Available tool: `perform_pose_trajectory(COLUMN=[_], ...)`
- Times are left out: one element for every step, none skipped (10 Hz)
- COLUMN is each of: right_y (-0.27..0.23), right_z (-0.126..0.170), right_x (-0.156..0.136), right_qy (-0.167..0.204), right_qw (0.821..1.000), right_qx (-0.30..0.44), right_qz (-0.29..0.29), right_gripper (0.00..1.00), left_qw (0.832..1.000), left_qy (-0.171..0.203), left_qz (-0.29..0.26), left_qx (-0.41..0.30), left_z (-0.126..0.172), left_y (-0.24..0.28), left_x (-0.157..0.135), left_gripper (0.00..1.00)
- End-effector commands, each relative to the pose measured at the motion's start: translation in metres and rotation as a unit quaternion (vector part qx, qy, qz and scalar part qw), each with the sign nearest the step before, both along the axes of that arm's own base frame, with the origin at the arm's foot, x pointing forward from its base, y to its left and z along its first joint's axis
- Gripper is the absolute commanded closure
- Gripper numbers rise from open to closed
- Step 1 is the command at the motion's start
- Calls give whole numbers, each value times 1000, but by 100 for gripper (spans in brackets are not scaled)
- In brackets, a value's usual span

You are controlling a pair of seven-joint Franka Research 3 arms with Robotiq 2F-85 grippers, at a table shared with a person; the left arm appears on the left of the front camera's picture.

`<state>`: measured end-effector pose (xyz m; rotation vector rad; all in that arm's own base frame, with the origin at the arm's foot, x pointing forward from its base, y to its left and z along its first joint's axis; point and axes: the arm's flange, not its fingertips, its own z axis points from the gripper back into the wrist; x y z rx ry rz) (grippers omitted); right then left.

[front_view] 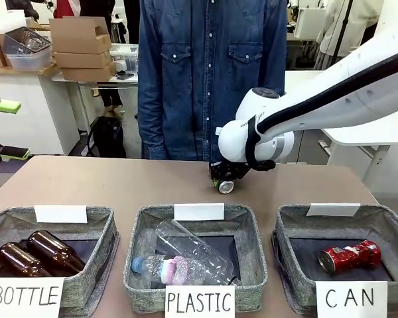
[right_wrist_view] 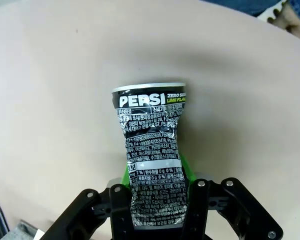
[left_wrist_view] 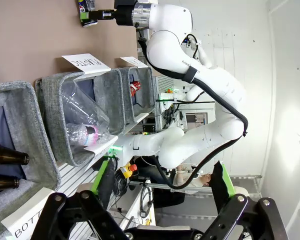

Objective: Sort the can waste into the basket.
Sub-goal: Pick up the can waste from the table and place it in the right Fabric basket.

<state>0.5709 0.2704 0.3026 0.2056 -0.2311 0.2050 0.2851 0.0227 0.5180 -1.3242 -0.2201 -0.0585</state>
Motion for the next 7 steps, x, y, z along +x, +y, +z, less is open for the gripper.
perform_pose_trajectory(right_y=[-6, -27, -63, -93, -123, -153, -184], right_z=[15, 45, 92, 126, 152, 173, 185], right_x=[-8, -30, -74, -117, -157, -195, -225], right_qy=[10, 17, 19, 22, 26, -3, 7], right_qw=[1000, 997, 992, 987, 982, 958, 944], right_qx=[11, 28, 29, 31, 22, 53, 97], right_qz=[27, 72, 124, 154, 184, 283, 314], right_gripper=[76, 76, 76, 76, 76, 76, 76], left_qw=[1000, 1000, 1000, 1000, 1000, 1000, 1000], left_qy=[-6, -6, -6, -6, -6, -6, -6], left_qz=[-5, -5, -5, -5, -5, -5, -5], left_qx=[-1, -1, -1, -1, -1, -1, -1], left_z=[0, 0, 0, 0, 0, 0, 0], left_y=[1, 1, 1, 1, 1, 1, 1], left_x=[-2, -2, -2, -2, -2, -2, -2], left_gripper=[0, 0, 0, 0, 0, 0, 0])
